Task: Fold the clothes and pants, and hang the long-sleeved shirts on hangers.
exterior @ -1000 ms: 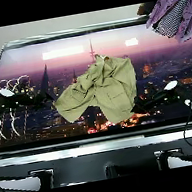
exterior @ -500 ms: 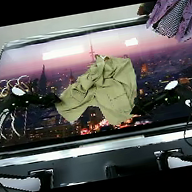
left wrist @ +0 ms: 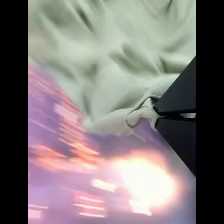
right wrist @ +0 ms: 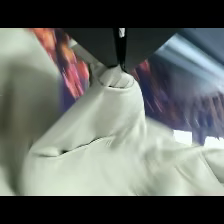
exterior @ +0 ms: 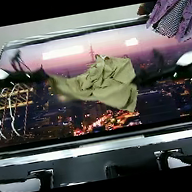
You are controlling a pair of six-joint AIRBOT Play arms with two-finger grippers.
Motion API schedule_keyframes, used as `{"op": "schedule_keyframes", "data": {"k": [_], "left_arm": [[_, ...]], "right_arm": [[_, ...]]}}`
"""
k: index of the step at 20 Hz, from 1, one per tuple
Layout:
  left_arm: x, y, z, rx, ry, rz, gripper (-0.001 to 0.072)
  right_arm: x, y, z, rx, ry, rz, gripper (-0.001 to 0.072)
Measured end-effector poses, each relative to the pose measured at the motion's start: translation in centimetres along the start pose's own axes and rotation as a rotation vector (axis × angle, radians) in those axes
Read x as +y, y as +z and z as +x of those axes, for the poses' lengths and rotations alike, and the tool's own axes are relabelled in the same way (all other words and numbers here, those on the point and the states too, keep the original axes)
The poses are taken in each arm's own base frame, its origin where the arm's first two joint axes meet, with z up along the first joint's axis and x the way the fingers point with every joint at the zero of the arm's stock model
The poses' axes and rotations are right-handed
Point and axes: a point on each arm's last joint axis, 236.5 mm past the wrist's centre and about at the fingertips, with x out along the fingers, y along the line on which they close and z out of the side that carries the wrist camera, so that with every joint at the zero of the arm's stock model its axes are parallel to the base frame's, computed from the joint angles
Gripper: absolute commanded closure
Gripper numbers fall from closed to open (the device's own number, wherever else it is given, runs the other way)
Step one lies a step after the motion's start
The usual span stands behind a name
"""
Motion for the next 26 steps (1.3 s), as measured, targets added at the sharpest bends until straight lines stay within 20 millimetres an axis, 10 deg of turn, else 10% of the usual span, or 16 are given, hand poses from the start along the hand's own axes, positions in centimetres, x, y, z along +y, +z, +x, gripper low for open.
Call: {"op": "schedule_keyframes", "data": {"k": [3, 6, 10, 14, 20, 23, 26], "left_arm": [[-8.0, 8.0, -10.4, -0.294, -0.057, 0.137, 0.0679], [-16.0, 10.8, -22.8, -0.561, -0.114, 0.267, 0.0679], [-22.7, 8.2, -37.1, -0.825, -0.126, 0.351, 0.0679], [-25.3, 3.4, -46.1, -0.982, -0.079, 0.402, 0.0679], [-22.9, 0.2, -46.7, -0.923, 0.007, 0.31, 0.0679], [-18.7, 1.3, -40.6, -0.775, 0.068, 0.213, 0.0679], [-12.4, 3.3, -30.8, -0.592, 0.144, 0.117, 0.0679]], "right_arm": [[8.9, 5.8, -7.6, -0.245, 0.032, -0.216, 0.068], [18.2, 6.7, -17.0, -0.492, 0.051, -0.416, 0.068], [27.4, 1.0, -27.8, -0.765, 0.081, -0.622, 0.068], [31.3, -6.4, -34.8, -0.959, 0.07, -0.711, 0.068], [31.3, -7.9, -37.9, -1.069, 0.051, -0.646, 0.068], [28.8, -2.9, -35.0, -0.986, 0.028, -0.532, 0.068], [23.8, 3.8, -28.0, -0.787, -0.006, -0.378, 0.068]]}}
